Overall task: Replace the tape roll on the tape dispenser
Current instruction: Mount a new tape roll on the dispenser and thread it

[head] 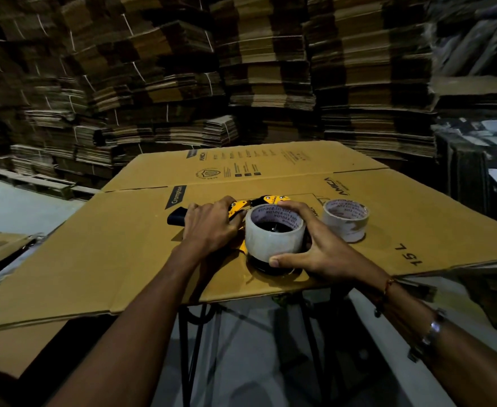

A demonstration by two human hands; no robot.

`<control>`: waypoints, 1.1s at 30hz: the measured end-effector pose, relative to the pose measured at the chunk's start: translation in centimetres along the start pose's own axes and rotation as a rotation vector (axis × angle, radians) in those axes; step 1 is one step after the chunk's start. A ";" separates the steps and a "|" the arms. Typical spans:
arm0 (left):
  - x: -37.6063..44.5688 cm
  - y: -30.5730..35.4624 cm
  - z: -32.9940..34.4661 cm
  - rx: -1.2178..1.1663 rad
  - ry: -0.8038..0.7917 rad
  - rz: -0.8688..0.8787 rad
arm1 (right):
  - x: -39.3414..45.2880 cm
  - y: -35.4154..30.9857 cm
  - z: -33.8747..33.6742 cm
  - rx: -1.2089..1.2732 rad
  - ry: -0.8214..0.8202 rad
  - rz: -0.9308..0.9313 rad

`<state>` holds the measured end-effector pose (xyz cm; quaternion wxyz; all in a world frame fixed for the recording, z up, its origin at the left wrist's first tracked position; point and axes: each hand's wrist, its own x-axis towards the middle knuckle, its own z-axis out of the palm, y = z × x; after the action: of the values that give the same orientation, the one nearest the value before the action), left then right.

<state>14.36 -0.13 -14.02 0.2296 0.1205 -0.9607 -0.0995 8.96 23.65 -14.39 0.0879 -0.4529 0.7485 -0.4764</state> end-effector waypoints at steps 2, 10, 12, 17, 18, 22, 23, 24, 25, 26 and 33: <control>0.0 -0.1 0.0 -0.003 -0.001 -0.002 | 0.1 -0.1 -0.1 -0.007 -0.010 0.007; 0.0 -0.2 0.0 -0.016 -0.010 -0.006 | -0.1 -0.1 0.2 -0.010 0.000 0.013; 0.0 -0.2 0.0 -0.009 -0.011 -0.005 | -0.2 0.0 0.4 -0.004 0.022 0.009; 0.1 -0.3 0.1 -0.007 -0.011 -0.001 | -0.4 0.2 0.6 -0.005 0.034 0.000; 0.1 -0.3 0.1 -0.004 -0.008 -0.002 | -0.4 0.2 0.6 -0.005 0.033 0.001; 0.1 -0.2 0.1 0.007 -0.008 -0.007 | -0.4 0.1 0.6 -0.013 0.024 0.002; 0.1 -0.2 0.1 0.004 -0.011 -0.007 | -0.4 0.0 0.6 -0.017 0.020 0.002; 0.1 -0.1 0.0 0.002 -0.012 -0.006 | -0.4 0.0 0.5 -0.020 0.016 0.002; 0.1 -0.1 0.1 0.002 -0.014 -0.006 | -0.4 0.0 0.5 -0.020 0.012 0.003; 0.1 -0.1 0.1 0.001 -0.016 -0.009 | -0.4 0.0 0.5 -0.019 0.010 0.005; 0.1 -0.1 0.0 0.007 -0.007 -0.007 | -0.4 0.1 0.6 -0.010 0.010 0.014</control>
<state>14.25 -0.30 -14.03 0.2254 0.1246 -0.9614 -0.0972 9.50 23.60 -14.96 0.0852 -0.4456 0.7544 -0.4743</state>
